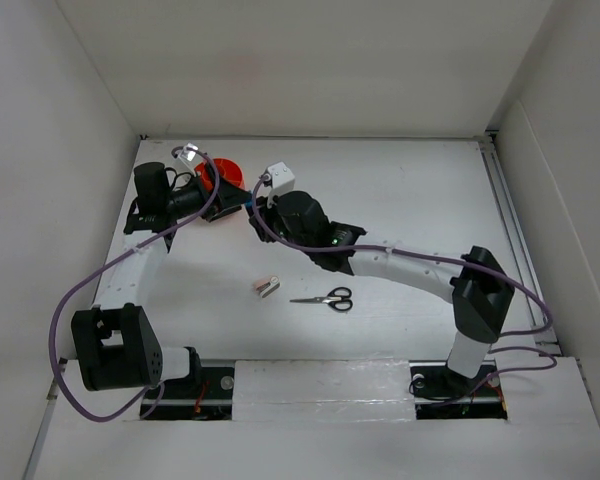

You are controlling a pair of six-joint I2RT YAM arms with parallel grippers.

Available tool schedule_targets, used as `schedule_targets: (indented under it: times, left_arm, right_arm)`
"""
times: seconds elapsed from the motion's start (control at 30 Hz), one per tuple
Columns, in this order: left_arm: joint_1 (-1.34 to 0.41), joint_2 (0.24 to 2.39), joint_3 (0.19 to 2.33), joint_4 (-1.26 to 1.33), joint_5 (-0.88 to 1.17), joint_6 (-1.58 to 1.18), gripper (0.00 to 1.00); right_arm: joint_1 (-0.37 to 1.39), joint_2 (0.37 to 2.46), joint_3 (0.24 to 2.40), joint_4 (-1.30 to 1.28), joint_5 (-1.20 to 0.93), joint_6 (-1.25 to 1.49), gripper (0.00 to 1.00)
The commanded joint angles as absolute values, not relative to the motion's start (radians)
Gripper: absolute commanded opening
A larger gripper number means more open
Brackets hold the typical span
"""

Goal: Sort the stationery into containers
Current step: Place the pen in the storage box.

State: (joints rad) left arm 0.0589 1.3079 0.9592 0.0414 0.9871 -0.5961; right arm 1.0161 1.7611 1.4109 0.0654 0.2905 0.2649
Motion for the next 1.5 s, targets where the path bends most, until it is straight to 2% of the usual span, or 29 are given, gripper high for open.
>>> schedule_targets:
  times: [0.0, 0.17, 0.2, 0.33, 0.37, 0.47, 0.6, 0.63, 0.67, 0.73, 0.77, 1.17, 1.47]
  left_arm:
    - [0.060, 1.282, 0.953, 0.067, 1.015, -0.586, 0.71]
    - [0.060, 1.282, 0.953, 0.086, 1.025, -0.586, 0.50]
    - [0.060, 1.282, 0.953, 0.086, 1.025, -0.586, 0.50]
    - [0.060, 1.292, 0.962, 0.086, 1.037, -0.586, 0.28]
    - [0.060, 1.292, 0.962, 0.086, 1.037, -0.586, 0.18]
    - [0.060, 1.292, 0.962, 0.095, 1.046, -0.595, 0.01]
    - [0.060, 1.301, 0.962, 0.095, 1.036, -0.595, 0.00]
    - [0.060, 1.289, 0.972, 0.095, 1.023, -0.595, 0.00]
    - [0.060, 1.289, 0.973, 0.071, 1.005, -0.582, 0.00]
    - [0.060, 1.276, 0.992, 0.034, 0.934, -0.554, 0.00]
    - [0.060, 1.261, 1.002, -0.004, 0.901, -0.542, 0.00]
    - [0.103, 1.215, 1.187, -0.173, 0.226, -0.534, 0.00]
    - [0.103, 1.486, 1.489, -0.262, -0.145, -0.473, 0.00]
  right_arm:
    - [1.025, 1.782, 1.479, 0.132, 0.256, 0.265, 0.00]
    - [1.043, 1.802, 1.503, 0.132, 0.256, 0.275, 0.00]
    - [1.043, 1.813, 1.512, 0.132, 0.256, 0.284, 0.00]
    - [1.043, 1.813, 1.513, 0.141, 0.247, 0.284, 0.00]
    - [1.043, 1.813, 1.513, 0.141, 0.247, 0.293, 0.00]
    - [1.043, 1.813, 1.522, 0.141, 0.247, 0.293, 0.00]
    - [1.043, 1.824, 1.531, 0.141, 0.258, 0.293, 0.00]
    - [1.043, 1.824, 1.531, 0.141, 0.258, 0.293, 0.08]
    - [1.043, 1.813, 1.519, 0.141, 0.267, 0.293, 0.25]
    - [1.043, 1.799, 1.485, 0.141, 0.291, 0.293, 0.70]
    - [1.043, 1.777, 1.468, 0.141, 0.305, 0.302, 0.98]
    - [1.034, 1.485, 1.068, 0.088, 0.377, 0.348, 1.00]
    - [1.045, 1.183, 0.841, 0.078, 0.311, 0.370, 1.00]
